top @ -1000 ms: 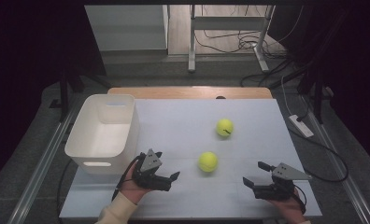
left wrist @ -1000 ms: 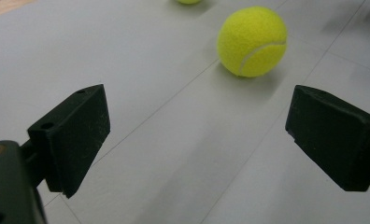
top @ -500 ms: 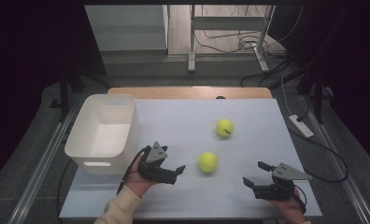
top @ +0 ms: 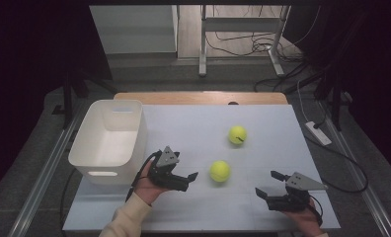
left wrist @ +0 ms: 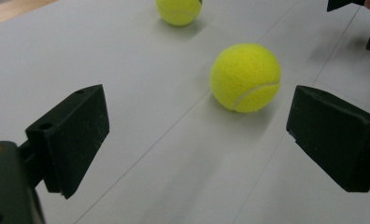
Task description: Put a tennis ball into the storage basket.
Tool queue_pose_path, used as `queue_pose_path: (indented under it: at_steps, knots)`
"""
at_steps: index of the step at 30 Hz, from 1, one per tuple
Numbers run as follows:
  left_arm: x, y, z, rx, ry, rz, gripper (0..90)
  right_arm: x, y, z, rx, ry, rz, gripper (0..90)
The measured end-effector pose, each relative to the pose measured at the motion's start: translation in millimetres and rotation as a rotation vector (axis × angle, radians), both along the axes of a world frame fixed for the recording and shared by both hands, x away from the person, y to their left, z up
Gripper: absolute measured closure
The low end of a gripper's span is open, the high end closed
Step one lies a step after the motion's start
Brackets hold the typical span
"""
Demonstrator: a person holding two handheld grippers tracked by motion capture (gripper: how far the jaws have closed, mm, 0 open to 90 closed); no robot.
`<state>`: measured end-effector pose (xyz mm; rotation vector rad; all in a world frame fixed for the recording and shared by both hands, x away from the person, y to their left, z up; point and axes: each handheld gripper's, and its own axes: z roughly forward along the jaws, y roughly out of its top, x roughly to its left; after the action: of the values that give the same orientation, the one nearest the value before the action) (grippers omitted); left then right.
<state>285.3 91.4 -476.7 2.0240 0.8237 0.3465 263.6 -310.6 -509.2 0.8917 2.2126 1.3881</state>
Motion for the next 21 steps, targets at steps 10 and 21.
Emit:
queue_pose_path:
  at_steps: [10,21]
  knots:
    - [8.8,-13.9,4.0,0.012,0.005,-0.030,6.7,-1.0,-0.9,-0.3,-0.002,0.003,-0.002,12.8]
    - [14.7,-25.1,5.3,0.013,0.012,-0.052,6.7,0.3,-0.7,-0.3,0.001,-0.002,-0.003,12.8]
